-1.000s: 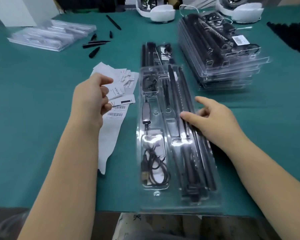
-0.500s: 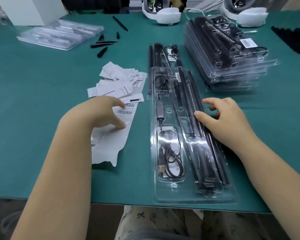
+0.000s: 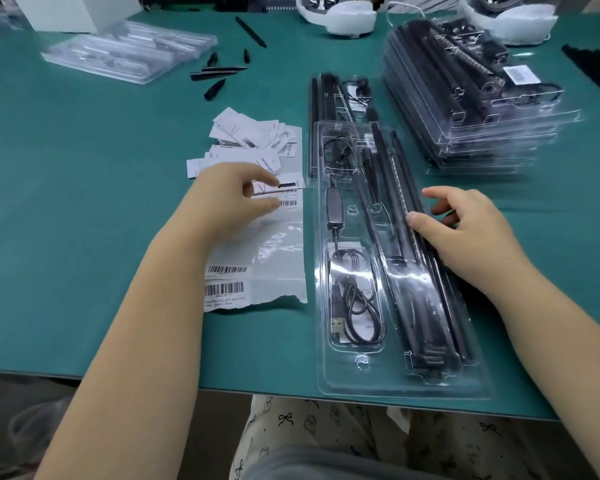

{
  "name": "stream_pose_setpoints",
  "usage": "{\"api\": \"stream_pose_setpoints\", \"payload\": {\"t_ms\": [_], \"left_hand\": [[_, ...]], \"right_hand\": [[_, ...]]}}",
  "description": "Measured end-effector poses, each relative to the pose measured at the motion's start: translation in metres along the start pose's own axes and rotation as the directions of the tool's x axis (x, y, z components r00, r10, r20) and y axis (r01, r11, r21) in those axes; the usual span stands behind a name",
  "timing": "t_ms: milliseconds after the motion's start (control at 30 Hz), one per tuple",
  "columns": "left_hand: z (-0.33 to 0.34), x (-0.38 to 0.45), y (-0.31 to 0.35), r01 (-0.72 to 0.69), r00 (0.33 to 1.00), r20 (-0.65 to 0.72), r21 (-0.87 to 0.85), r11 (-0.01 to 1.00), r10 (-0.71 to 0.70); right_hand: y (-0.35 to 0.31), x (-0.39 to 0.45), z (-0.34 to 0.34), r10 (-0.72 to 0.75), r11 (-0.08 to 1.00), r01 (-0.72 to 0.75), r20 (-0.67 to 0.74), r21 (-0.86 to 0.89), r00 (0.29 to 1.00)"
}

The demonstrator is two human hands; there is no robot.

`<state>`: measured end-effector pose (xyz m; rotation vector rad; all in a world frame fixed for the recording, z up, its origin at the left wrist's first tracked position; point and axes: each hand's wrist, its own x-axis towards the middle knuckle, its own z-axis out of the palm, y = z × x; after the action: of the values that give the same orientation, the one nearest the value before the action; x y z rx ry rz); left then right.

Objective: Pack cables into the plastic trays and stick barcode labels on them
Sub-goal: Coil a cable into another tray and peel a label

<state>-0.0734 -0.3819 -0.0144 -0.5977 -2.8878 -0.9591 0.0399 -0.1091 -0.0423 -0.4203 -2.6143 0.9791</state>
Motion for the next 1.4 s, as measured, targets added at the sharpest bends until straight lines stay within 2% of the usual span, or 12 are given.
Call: {"api": "stream_pose_setpoints", "payload": {"t_ms": [67, 200, 333, 467, 600, 667, 733, 833, 967, 1100, 1233, 1400], "left_hand": [[-0.007, -0.001, -0.003, 0.019, 1.000, -0.013, -0.019, 1.000, -0.019], [-0.008, -0.002, -0.009, 0.136, 0.973, 0.178, 0.092, 0.986, -0.150], [-0.001, 0.004, -0.009, 0.116, 0.975, 0.175, 0.119, 0.986, -0.136], [0.004, 0.005, -0.005, 0.089, 0.984, 0.140, 0.145, 0.986, -0.109], [0.005, 0.005, -0.006, 0.097, 0.985, 0.129, 0.136, 0.986, -0.115], [0.005, 0.004, -0.005, 0.085, 0.988, 0.120, 0.116, 0.990, -0.099], [0.001, 0.004, -0.006, 0.115, 0.988, 0.097, 0.060, 0.992, -0.121], [-0.012, 0.004, -0.010, 0.224, 0.974, 0.072, -0.124, 0.967, -0.217], [-0.028, -0.004, -0.010, 0.236, 0.960, 0.227, -0.352, 0.906, -0.162], [-0.035, -0.010, -0.011, 0.156, 0.984, 0.158, -0.498, 0.853, -0.088], [-0.039, -0.014, -0.015, 0.186, 0.982, 0.109, -0.422, 0.887, -0.153], [-0.039, -0.019, -0.007, 0.118, 0.993, 0.061, -0.459, 0.880, -0.101]], "right_hand": [[-0.001, -0.001, 0.000, -0.005, 1.000, 0.005, -0.003, -0.002, 1.000], [-0.008, -0.008, -0.003, -0.064, 0.997, 0.065, -0.037, 0.050, 0.997], [-0.042, -0.014, -0.007, -0.285, 0.958, 0.284, -0.023, -0.047, 0.958], [-0.104, -0.021, 0.010, -0.482, 0.840, 0.536, 0.339, -0.085, 0.808], [-0.140, -0.030, 0.051, -0.445, 0.679, 0.701, 0.636, -0.218, 0.630], [-0.141, -0.031, 0.062, -0.417, 0.611, 0.742, 0.685, -0.275, 0.598], [-0.137, -0.026, 0.063, -0.446, 0.630, 0.731, 0.647, -0.263, 0.618], [-0.128, -0.015, 0.057, -0.461, 0.817, 0.569, 0.486, -0.096, 0.742], [-0.119, -0.014, 0.056, -0.370, 0.928, 0.330, 0.309, 0.174, 0.876], [-0.113, -0.013, 0.062, -0.316, 0.931, 0.248, 0.249, 0.269, 0.916], [-0.109, -0.009, 0.065, -0.269, 0.922, 0.195, 0.190, 0.334, 0.944], [-0.108, -0.007, 0.063, -0.273, 0.911, 0.195, 0.179, 0.363, 0.945]]}}
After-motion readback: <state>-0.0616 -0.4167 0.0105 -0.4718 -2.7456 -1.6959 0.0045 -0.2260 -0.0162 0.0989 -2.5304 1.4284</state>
